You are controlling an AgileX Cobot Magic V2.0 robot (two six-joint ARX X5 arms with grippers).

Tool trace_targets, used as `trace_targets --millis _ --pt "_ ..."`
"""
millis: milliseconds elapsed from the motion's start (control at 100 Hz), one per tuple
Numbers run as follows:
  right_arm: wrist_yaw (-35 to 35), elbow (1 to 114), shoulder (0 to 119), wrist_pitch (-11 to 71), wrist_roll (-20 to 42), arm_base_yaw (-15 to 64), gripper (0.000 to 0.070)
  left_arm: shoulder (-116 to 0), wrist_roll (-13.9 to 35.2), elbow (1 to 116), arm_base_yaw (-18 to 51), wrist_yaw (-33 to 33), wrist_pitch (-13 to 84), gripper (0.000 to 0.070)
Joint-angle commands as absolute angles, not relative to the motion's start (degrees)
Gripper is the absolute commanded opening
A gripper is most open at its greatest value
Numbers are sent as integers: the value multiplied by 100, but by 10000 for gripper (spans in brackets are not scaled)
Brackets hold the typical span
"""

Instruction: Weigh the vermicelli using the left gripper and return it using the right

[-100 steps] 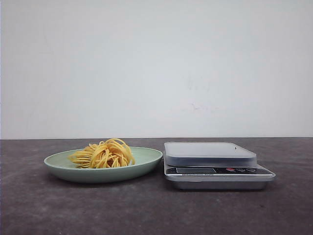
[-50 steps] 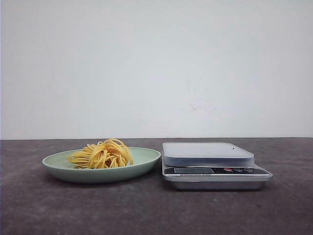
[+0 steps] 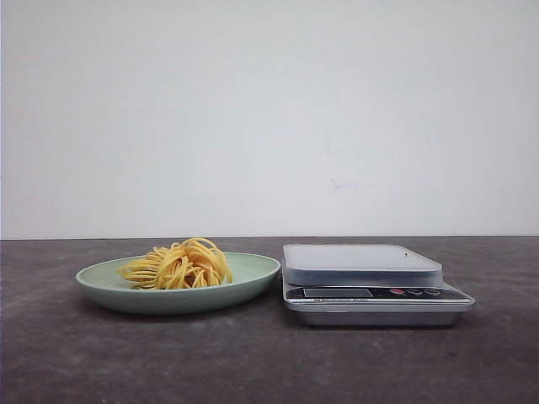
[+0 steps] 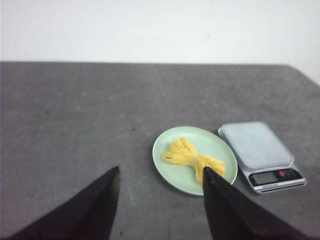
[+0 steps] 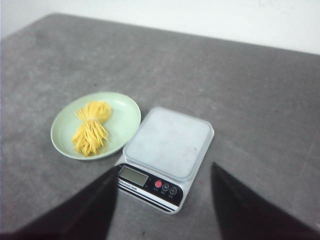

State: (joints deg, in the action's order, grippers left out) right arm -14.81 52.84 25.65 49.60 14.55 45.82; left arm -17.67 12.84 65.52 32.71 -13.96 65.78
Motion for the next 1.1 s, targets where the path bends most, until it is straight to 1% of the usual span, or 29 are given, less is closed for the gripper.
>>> trace_targets --millis 0,30,50,70,380,1090 --pt "-1483 5325 2574 4882 1542 4639 0 -1774 1264 6591 3301 -1420 6506 133" --pt "-1483 5325 2571 4884 1544 4637 7 -1774 1249 6576 3301 -1420 6493 0" --pt "-1485 5325 2571 4884 1542 4637 7 -1774 1247 6565 3301 -1420 6469 0" --pt "-1490 5325 2571 4886 1542 4637 7 -1774 1243 6556 3301 -1420 6451 15" --pt "-1496 5325 2569 4912 1660 4637 7 -1774 1288 6556 3301 -1415 6536 11" --pt "-1500 5325 2569 4923 1651 4637 7 -1774 1284 6563 3301 -1415 6552 12"
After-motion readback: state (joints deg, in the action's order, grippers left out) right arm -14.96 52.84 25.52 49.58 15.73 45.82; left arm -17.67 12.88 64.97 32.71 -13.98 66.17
